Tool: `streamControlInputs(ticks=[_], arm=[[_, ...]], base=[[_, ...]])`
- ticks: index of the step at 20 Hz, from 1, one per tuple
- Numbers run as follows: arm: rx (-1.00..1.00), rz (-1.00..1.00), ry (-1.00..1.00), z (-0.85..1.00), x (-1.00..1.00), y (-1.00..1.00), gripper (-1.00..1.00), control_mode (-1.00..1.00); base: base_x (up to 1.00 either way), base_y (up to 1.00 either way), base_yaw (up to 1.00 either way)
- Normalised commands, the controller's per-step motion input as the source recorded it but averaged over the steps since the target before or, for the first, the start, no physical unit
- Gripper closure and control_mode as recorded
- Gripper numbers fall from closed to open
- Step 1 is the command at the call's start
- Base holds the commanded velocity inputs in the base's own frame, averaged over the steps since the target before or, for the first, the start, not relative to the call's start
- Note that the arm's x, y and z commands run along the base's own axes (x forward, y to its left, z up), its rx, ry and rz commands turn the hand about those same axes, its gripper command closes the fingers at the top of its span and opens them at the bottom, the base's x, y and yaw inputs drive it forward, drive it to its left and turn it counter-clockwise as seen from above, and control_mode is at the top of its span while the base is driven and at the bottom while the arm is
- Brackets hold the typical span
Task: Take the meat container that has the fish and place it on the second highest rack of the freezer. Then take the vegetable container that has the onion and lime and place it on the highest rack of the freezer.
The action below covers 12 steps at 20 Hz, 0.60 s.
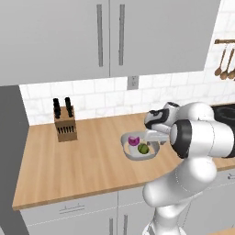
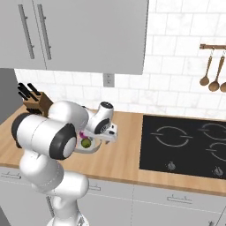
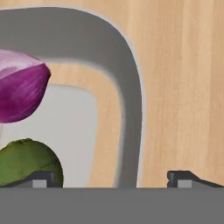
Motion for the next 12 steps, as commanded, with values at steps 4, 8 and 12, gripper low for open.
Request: streamControlInputs(ticks=[4, 8, 12], arm=[[0.00, 0.00, 0.03, -0.23, 0.00, 0.05, -1.00, -1.00], [0.00, 0.02, 0.00, -0.09, 0.00, 0.00, -1.00, -1.00], [0.00, 0.01, 0.00, 0.00, 0.00, 0.00, -1.00, -1.00]], base=[[0.00, 0.00, 0.00], [0.00, 0.00, 0.00], [0.00, 0.00, 0.00]])
